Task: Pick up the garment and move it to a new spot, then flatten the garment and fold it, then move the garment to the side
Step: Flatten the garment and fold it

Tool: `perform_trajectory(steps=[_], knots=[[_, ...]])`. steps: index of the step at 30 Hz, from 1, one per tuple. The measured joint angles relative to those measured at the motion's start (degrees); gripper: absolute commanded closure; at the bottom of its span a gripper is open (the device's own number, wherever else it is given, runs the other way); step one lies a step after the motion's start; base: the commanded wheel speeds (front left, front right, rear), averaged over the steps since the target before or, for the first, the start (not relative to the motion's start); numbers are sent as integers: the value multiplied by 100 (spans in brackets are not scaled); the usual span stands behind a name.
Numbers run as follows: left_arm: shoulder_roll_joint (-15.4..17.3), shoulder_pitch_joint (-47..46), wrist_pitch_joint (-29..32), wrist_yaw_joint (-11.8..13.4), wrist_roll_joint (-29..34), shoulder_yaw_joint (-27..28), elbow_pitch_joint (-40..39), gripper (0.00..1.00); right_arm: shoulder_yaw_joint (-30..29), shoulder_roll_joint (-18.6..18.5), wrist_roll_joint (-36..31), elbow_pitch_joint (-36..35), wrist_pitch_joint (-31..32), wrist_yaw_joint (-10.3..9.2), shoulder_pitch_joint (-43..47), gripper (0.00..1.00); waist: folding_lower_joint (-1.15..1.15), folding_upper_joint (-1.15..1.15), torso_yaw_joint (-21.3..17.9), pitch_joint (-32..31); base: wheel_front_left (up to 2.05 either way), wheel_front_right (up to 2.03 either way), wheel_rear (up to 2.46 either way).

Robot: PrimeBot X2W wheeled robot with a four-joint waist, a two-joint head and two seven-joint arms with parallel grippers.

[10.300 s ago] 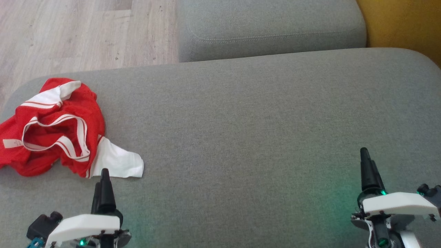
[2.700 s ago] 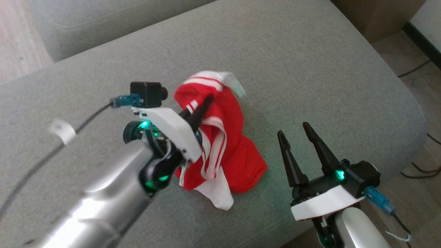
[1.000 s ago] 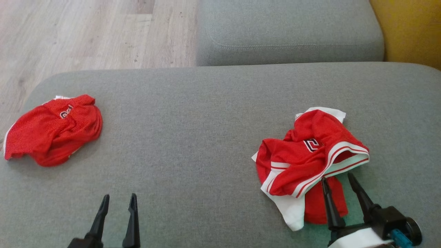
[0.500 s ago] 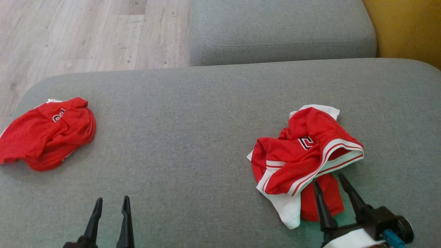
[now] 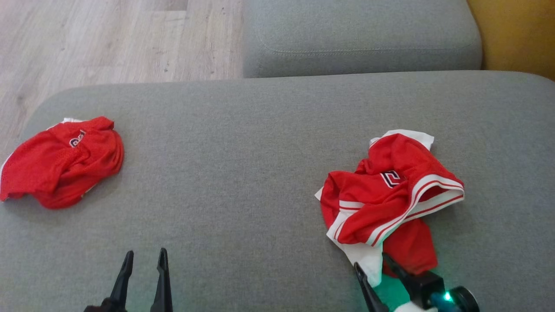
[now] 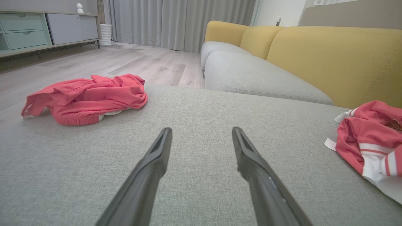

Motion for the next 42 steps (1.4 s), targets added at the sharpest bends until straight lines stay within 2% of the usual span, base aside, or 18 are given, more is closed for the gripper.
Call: perform_trajectory(steps=[15,20,22,23,26,27,28,29,30,37,42], knots=[[-47,-73,0,-100,51,112,81,0,-64,0,58,271,716,0,-213,0,0,0,106,237,0,0,0],[-52,-130,0,-100,51,120,102,0,132,-1,85,246,904,0,-257,0,0,0,79,257,0,0,0],[-56,-131,0,-101,49,116,111,0,248,-2,100,246,1037,0,-271,9,0,0,72,263,0,0,0],[-56,-131,0,-101,49,114,115,0,285,-2,100,245,1113,0,-273,10,0,0,71,267,0,0,0],[-57,-134,0,-101,45,108,116,0,341,-8,83,227,1376,0,-332,7,0,0,80,280,0,0,0],[-59,-143,0,-102,11,101,116,0,355,-11,40,220,1486,0,-366,11,0,0,93,289,0,0,0],[-59,-146,0,-102,-10,102,116,0,357,-15,37,212,1535,-1,-378,45,0,0,99,299,0,0,0],[-59,-149,0,-102,-11,102,116,0,365,-20,11,199,1574,-1,-391,56,0,0,107,309,0,0,0],[-59,-149,0,-102,-11,102,116,0,365,-20,11,199,1574,-1,-391,99,0,0,107,309,0,0,0],[-63,-219,0,-105,-12,94,156,0,703,-21,4,29,1704,0,-538,100,0,0,162,316,0,0,0],[-64,-235,0,-100,-52,100,160,0,1037,-21,454,-714,1697,0,-774,100,0,0,167,206,0,0,0]])
